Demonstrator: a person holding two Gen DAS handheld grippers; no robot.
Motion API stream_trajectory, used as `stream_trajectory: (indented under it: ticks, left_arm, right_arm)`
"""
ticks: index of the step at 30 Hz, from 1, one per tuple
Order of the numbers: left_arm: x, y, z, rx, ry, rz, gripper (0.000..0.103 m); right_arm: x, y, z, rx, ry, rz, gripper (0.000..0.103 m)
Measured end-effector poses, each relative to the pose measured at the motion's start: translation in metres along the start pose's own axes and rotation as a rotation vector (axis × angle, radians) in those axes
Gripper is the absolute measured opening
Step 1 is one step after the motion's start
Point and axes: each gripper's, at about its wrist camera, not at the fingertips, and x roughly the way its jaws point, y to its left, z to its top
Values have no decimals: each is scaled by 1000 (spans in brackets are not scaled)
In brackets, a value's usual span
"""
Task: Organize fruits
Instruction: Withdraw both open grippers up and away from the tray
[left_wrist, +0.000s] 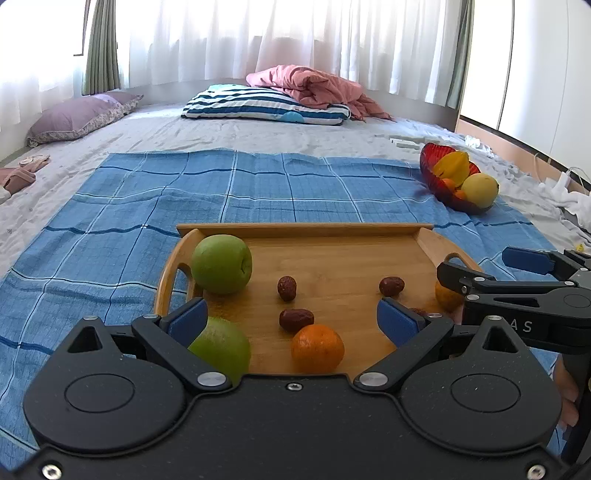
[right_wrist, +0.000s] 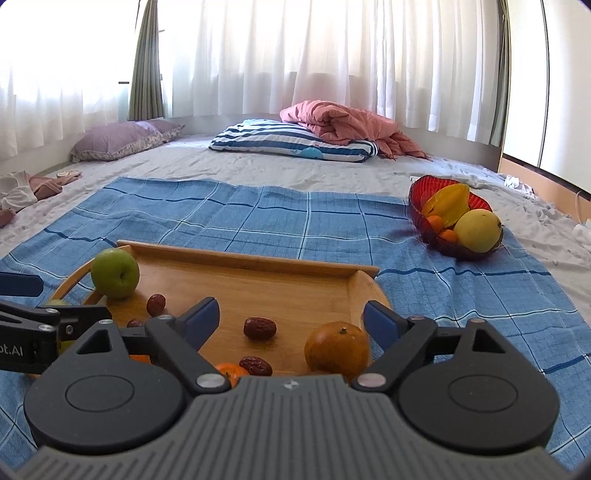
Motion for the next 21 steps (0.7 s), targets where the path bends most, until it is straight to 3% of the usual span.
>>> stream_trajectory:
  ticks: [21]
  left_arm:
    - [-32, -1, -43, -2, -38, 20, 99]
  right_arm:
    - [-34, -3, -39, -10, -52, -29, 96]
